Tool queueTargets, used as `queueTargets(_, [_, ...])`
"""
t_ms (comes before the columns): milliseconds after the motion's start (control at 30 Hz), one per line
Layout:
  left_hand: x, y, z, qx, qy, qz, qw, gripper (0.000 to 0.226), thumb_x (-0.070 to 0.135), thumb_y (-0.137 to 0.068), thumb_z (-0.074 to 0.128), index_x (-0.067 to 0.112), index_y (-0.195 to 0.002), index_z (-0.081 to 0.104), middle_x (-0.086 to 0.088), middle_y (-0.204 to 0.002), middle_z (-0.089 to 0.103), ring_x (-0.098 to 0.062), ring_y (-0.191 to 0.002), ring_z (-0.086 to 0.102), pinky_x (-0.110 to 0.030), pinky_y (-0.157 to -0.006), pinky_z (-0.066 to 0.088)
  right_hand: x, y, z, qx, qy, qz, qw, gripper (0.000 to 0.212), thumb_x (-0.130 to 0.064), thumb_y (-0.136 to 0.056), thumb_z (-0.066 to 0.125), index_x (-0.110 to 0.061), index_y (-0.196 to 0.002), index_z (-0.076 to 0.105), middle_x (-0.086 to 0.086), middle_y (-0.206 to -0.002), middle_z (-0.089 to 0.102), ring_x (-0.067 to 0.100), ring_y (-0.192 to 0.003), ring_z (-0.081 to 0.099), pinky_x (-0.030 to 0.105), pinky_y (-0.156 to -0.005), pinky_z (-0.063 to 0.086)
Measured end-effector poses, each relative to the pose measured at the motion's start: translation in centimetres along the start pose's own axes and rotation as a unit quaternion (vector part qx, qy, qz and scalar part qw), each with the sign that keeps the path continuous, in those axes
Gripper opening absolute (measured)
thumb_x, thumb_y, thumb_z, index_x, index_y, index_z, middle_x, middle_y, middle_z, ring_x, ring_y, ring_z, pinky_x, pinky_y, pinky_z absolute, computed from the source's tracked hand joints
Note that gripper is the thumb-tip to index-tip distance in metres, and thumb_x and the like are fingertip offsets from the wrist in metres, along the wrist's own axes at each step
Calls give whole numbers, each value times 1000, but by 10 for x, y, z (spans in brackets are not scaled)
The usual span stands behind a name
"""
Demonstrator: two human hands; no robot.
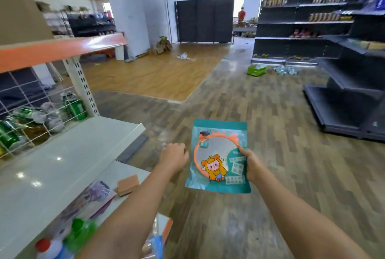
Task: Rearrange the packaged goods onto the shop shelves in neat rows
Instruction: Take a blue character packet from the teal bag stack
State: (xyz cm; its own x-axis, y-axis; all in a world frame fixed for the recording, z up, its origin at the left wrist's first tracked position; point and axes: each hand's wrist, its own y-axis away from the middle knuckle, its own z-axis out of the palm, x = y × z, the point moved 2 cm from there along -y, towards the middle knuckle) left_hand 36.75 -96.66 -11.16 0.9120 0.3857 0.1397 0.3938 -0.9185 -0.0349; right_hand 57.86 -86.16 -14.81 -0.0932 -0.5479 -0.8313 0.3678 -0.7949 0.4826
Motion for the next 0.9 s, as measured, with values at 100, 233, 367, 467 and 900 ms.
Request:
queueTargets(100, [-7,-30,6,-2,0,-8,1000,30,30,-95,38,12,-106,59,-10,-112,63,-28,-103,57,-38,-84,44,-11,-34,9,4,13,3,1000,20,-27,-92,57,-7,-92,52,7,-77,62,23,-66,60,34,-64,50])
queueTargets(233, [-21,-75,8,-6,-18,-14,1000,32,29,-96,36,12,-111,59,-10,-116,63,-29,-108,56,-38,-88,44,-31,-82,29,-1,14,2,1000,17,-25,-93,56,-9,-91,52,7,-77,62,24,-66,60,35,-62,49])
queueTargets(367, [-44,-125,1,13,-20,-31,999,30,22,-99,33,9,-110,58,-13,-119,61,-31,-111,55,-37,-88,43,-52,-127,61,-11,25,7,1000,19,-26,-93,57,-8,-90,52,8,-77,63,24,-66,60,36,-63,50])
queueTargets(467, [-65,-156,-3,30,-13,-52,998,32,22,-100,32,11,-115,58,-11,-122,60,-30,-114,53,-36,-90,42,-70,-160,92,-25,32,7,999,20,-27,-91,59,-8,-91,55,8,-80,64,25,-68,61,36,-66,51])
queueTargets(900, [-153,-224,-35,94,10,-130,987,28,20,-98,34,5,-103,57,-15,-111,61,-32,-107,53,-38,-88,43,-101,-265,223,-114,53,40,991,19,-24,-90,60,-6,-92,54,6,-77,62,22,-66,60,35,-66,49])
